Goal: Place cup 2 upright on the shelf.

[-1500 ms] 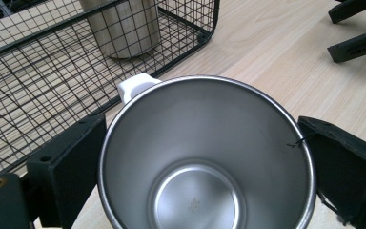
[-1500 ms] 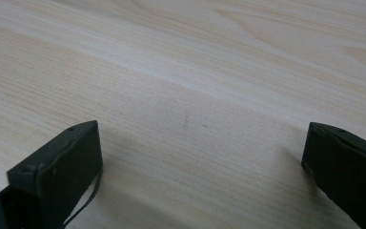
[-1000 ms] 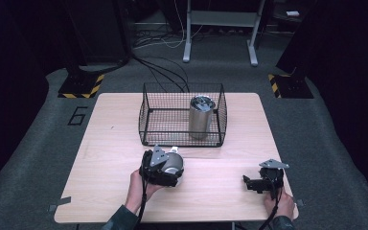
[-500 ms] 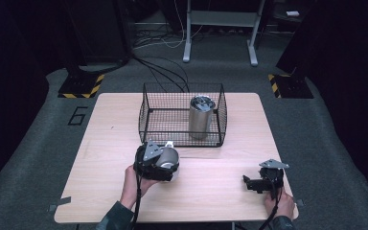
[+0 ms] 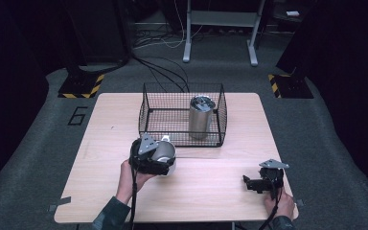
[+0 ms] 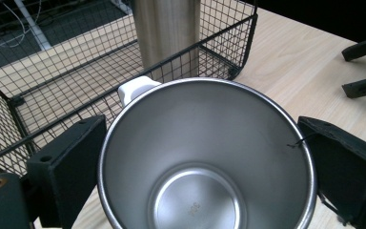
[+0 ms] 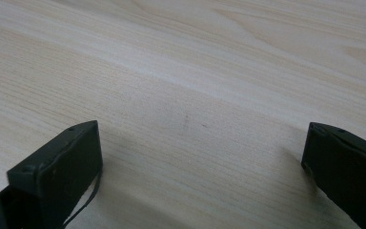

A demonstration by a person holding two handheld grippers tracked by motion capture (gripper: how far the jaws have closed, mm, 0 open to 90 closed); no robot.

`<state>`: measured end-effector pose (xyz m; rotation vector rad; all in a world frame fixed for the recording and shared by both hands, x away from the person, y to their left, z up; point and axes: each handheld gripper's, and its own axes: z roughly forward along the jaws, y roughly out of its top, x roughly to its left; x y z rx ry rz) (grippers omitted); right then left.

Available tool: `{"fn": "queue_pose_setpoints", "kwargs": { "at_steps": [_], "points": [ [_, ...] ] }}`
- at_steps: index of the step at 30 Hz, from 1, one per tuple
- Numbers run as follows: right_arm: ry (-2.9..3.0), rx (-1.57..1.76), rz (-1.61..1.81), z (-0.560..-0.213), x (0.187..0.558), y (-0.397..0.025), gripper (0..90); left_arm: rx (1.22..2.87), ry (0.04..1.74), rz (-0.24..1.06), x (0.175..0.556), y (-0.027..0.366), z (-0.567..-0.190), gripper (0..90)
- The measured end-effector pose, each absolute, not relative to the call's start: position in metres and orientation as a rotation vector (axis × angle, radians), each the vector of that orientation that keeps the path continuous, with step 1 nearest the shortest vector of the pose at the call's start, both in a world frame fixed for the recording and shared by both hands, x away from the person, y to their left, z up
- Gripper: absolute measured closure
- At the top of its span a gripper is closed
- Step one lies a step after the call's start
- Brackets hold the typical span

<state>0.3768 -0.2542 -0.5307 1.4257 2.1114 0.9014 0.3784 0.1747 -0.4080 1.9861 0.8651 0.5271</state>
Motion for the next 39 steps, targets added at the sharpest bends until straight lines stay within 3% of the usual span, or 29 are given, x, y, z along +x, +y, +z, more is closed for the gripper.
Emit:
{"fn": "queue_pose_setpoints", "kwargs": {
  "at_steps": [21, 39],
  "points": [
    [2.112, 1.426, 0.901, -0.531, 0.377, -0.254, 0.0, 1.964, 0.843, 0.559, 0.391, 0.177, -0.371, 6.1],
    [2.11, 1.425, 0.903, -0.531, 0.377, -0.254, 0.0, 1.943, 0.853, 0.57, 0.427, 0.177, -0.349, 6.1]
  ]
}}
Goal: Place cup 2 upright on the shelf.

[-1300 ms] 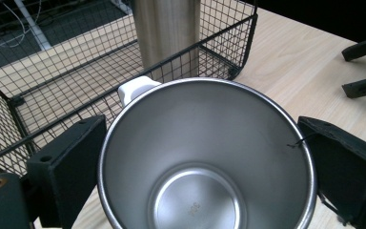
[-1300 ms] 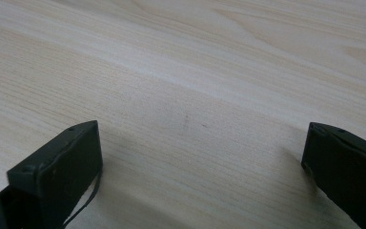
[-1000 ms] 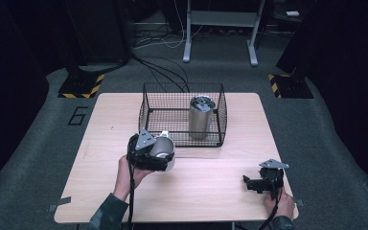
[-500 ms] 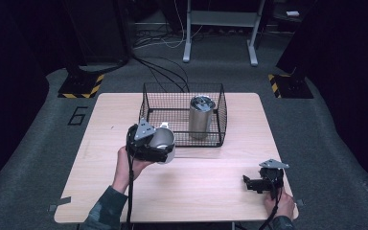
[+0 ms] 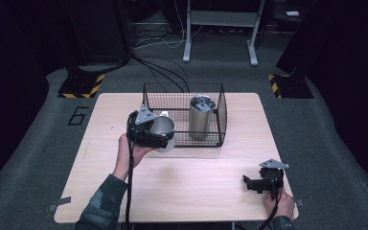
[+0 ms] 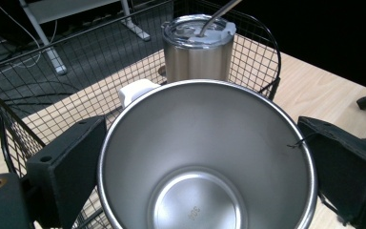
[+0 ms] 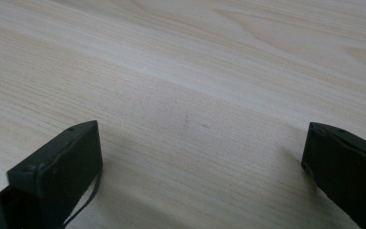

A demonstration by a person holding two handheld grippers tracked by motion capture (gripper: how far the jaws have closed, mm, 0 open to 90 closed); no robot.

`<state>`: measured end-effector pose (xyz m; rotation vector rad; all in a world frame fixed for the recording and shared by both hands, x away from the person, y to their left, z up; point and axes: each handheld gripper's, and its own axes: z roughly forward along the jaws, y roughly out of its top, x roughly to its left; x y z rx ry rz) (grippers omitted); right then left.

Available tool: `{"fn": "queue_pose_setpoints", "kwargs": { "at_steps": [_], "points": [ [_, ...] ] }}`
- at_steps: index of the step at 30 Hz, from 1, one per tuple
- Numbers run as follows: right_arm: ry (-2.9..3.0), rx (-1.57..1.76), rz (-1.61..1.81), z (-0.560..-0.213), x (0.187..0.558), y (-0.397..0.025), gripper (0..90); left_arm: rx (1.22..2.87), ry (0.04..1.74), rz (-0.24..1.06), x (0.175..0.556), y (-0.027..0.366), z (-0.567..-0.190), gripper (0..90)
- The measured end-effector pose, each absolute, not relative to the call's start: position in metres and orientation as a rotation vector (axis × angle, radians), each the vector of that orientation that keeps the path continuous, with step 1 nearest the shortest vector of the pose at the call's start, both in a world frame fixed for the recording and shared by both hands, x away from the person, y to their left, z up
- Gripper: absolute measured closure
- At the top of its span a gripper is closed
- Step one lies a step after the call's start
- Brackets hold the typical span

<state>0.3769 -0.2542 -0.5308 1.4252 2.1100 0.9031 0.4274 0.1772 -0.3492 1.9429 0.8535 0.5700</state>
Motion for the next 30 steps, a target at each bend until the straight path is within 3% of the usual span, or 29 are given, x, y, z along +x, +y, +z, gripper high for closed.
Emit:
{"fn": "queue_pose_setpoints", "kwargs": {
  "at_steps": [30],
  "points": [
    [2.112, 1.426, 0.901, -0.531, 0.377, -0.254, 0.0, 1.926, 0.864, 0.577, 0.481, 0.169, -0.321, 6.1]
  ]
}}
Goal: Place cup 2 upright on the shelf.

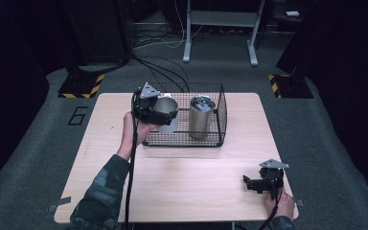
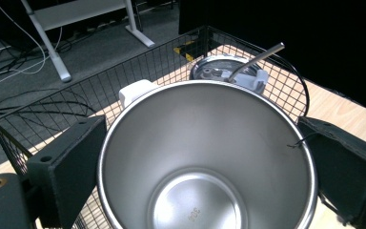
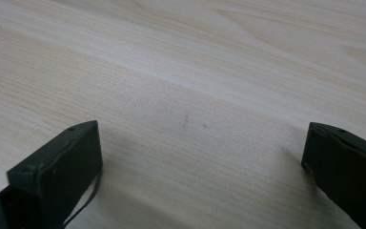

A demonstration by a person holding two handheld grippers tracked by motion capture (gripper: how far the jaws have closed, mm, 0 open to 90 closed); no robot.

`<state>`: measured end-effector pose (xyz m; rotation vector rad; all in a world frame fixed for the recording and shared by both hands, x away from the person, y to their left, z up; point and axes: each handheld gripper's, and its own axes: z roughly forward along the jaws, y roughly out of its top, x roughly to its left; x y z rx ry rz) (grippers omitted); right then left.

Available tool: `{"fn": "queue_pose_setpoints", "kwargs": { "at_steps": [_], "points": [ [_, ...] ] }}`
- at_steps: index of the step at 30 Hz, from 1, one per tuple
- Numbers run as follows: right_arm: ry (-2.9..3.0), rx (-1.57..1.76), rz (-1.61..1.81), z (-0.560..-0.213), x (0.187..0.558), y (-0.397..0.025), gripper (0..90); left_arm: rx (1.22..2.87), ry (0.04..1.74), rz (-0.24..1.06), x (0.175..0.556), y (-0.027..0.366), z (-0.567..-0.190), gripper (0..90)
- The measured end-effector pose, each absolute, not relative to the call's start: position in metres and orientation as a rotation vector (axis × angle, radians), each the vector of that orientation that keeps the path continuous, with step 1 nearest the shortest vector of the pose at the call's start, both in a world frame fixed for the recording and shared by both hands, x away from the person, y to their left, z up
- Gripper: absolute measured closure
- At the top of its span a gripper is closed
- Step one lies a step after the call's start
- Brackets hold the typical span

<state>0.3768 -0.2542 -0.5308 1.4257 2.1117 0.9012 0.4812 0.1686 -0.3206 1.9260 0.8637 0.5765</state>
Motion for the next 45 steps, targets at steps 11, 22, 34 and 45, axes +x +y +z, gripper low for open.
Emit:
{"fn": "queue_pose_setpoints", "kwargs": {
  "at_steps": [11, 22, 34, 45],
  "points": [
    [2.108, 1.425, 0.903, -0.531, 0.377, -0.254, 0.0, 1.942, 0.878, 0.597, 0.501, 0.166, -0.323, 6.1],
    [2.11, 1.425, 0.902, -0.531, 0.377, -0.254, 0.0, 1.936, 0.913, 0.607, 0.522, 0.164, -0.329, 6.1],
    [2.111, 1.426, 0.904, -0.531, 0.377, -0.254, 0.0, 1.95, 0.945, 0.599, 0.539, 0.156, -0.342, 6.1],
    [2.112, 1.425, 0.901, -0.531, 0.377, -0.254, 0.0, 1.943, 0.979, 0.577, 0.549, 0.156, -0.357, 6.1]
  ]
}}
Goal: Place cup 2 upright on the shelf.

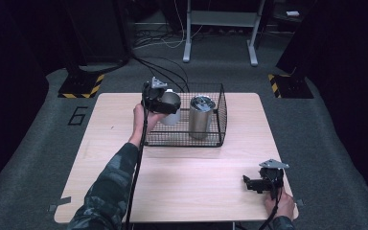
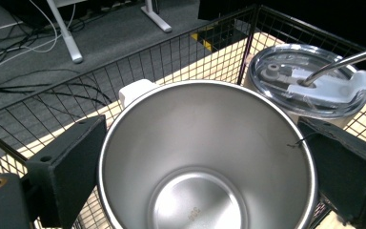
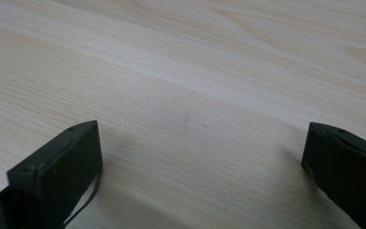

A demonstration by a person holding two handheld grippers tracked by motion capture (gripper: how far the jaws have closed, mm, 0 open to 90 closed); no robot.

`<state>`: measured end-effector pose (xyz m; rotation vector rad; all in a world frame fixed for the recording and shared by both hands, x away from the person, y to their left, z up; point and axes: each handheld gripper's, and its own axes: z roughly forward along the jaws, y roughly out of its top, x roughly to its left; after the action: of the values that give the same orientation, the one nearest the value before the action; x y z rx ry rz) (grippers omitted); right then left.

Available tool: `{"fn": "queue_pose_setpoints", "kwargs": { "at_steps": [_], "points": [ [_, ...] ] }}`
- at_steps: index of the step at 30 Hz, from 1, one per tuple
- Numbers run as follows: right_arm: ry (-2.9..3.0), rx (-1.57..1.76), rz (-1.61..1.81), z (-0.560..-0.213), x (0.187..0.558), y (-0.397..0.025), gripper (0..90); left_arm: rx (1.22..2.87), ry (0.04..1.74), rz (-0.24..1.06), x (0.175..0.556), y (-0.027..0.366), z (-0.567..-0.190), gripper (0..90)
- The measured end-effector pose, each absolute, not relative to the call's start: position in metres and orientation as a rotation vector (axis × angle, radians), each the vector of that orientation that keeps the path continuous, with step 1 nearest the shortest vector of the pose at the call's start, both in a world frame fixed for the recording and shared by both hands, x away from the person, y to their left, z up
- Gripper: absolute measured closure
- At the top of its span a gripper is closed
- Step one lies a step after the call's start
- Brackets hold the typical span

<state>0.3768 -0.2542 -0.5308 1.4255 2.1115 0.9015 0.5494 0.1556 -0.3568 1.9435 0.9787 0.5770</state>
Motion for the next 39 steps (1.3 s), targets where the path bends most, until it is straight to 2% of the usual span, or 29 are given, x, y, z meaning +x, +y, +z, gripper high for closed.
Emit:
{"fn": "queue_pose_setpoints", "kwargs": {
  "at_steps": [39],
  "points": [
    [2.112, 1.426, 0.901, -0.531, 0.377, -0.254, 0.0, 2.059, 1.045, 0.55, 0.575, 0.142, -0.405, 6.0]
  ]
}}
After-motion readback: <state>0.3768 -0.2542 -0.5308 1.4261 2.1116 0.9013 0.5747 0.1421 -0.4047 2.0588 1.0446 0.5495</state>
